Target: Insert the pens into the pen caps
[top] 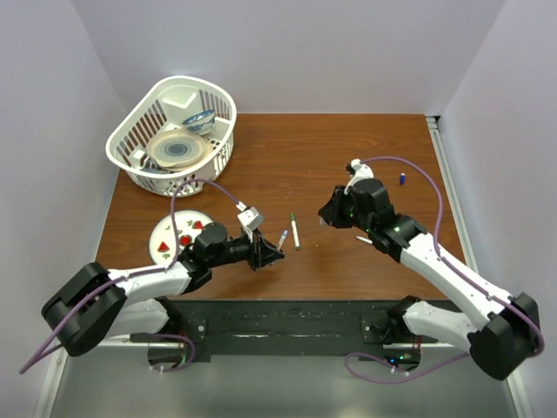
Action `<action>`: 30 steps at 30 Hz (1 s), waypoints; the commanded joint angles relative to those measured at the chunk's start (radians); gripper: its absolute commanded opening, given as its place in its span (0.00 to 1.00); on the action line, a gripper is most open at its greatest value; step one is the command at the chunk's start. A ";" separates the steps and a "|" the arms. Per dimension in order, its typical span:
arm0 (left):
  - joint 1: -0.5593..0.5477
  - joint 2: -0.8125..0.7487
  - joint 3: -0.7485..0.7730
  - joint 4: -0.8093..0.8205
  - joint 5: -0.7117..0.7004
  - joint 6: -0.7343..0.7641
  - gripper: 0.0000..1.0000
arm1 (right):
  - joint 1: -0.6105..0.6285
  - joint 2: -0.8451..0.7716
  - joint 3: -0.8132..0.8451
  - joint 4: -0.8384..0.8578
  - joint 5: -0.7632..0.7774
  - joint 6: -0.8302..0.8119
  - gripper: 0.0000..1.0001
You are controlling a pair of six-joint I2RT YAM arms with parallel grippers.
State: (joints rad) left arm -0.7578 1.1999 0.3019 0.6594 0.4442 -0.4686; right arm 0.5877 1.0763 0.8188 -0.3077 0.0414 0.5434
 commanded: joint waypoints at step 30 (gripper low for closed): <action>-0.006 0.072 0.074 0.240 0.123 0.021 0.00 | 0.004 -0.184 -0.343 0.915 -0.324 0.282 0.00</action>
State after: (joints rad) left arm -0.7605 1.2633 0.3370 0.8234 0.5503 -0.4526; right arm 0.5880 0.9028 0.4778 0.5179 -0.2584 0.8299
